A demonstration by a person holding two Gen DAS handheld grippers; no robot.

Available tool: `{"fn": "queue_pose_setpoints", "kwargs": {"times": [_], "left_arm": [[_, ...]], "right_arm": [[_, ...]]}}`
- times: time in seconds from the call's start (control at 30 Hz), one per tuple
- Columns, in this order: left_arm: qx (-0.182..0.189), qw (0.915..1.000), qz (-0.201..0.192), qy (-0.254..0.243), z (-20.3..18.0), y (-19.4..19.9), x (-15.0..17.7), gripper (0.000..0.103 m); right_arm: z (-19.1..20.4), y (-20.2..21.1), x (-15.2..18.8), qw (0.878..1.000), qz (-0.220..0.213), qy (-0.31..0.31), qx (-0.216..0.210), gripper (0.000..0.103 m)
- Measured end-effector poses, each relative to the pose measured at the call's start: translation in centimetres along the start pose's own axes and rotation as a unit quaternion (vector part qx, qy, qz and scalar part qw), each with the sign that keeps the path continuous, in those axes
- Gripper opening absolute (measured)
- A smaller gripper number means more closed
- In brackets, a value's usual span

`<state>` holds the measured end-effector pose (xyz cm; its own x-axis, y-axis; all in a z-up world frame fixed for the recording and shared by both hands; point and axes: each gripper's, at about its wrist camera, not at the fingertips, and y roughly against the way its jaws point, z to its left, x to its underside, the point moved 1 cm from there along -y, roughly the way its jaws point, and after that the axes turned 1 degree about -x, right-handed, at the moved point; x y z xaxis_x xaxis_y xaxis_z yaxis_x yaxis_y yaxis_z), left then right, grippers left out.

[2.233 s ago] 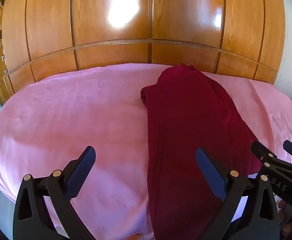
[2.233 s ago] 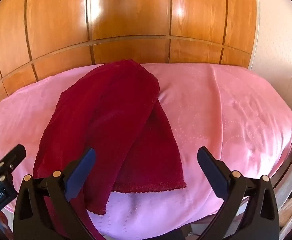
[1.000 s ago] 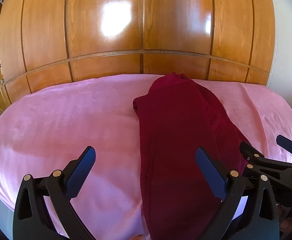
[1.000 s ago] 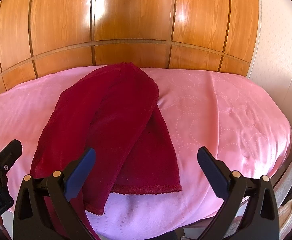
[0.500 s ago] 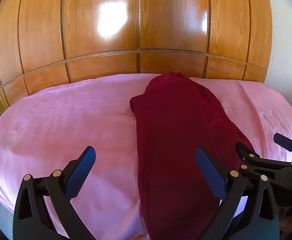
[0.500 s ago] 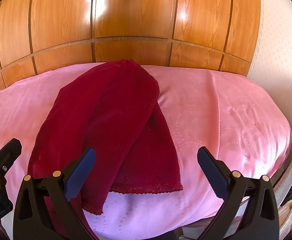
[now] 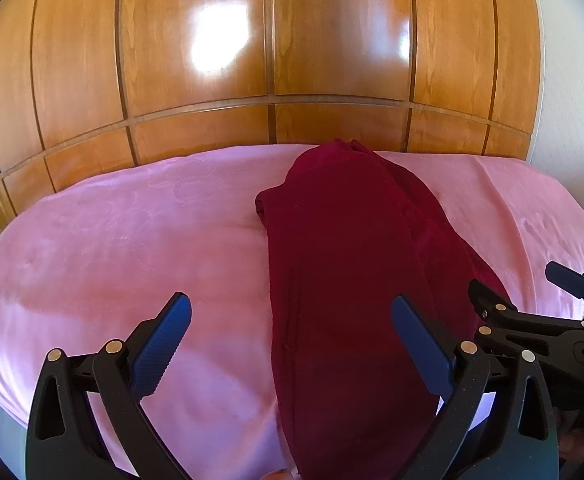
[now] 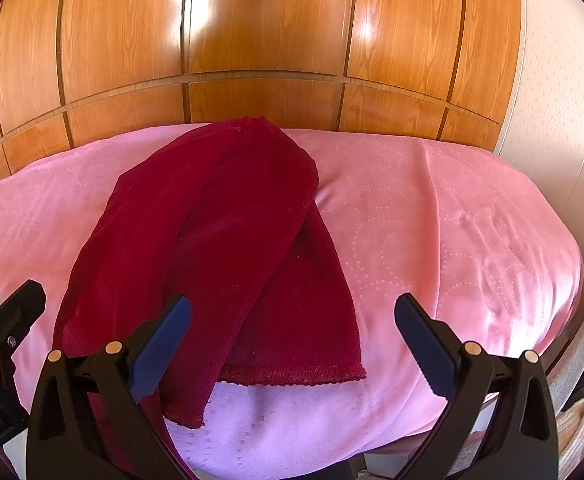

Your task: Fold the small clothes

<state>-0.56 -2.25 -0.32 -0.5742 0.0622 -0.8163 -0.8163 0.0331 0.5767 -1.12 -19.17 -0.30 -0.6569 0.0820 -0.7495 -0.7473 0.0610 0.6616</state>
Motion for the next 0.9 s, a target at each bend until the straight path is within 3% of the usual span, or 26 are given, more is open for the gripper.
{"fn": "queue_pose_setpoints", "kwargs": {"times": [0.43, 0.7, 0.73, 0.8, 0.9], "left_arm": [[0.015, 0.9997, 0.01, -0.013, -0.7, -0.2, 0.4, 0.099], [0.079, 0.9941, 0.066, -0.034, -1.7, -2.2, 1.0, 0.097], [0.09, 0.9927, 0.07, -0.04, -2.0, -2.3, 1.1, 0.092], [0.115, 0.988, 0.082, -0.062, -3.0, -2.6, 1.3, 0.086], [0.131, 0.9828, 0.091, -0.093, -4.5, -3.2, 1.9, 0.081]], "right_arm": [[-0.2, -0.3, 0.1, 1.0, 0.004, -0.001, -0.001, 0.101], [-4.2, -1.5, -0.1, 0.996, 0.03, -0.058, -0.063, 0.1], [-4.8, -1.7, -0.2, 0.995, 0.035, -0.067, -0.071, 0.097], [-6.0, -2.4, -0.2, 0.989, 0.055, -0.088, -0.102, 0.064], [-6.8, -3.5, -0.4, 0.979, 0.073, -0.118, -0.148, 0.049]]}}
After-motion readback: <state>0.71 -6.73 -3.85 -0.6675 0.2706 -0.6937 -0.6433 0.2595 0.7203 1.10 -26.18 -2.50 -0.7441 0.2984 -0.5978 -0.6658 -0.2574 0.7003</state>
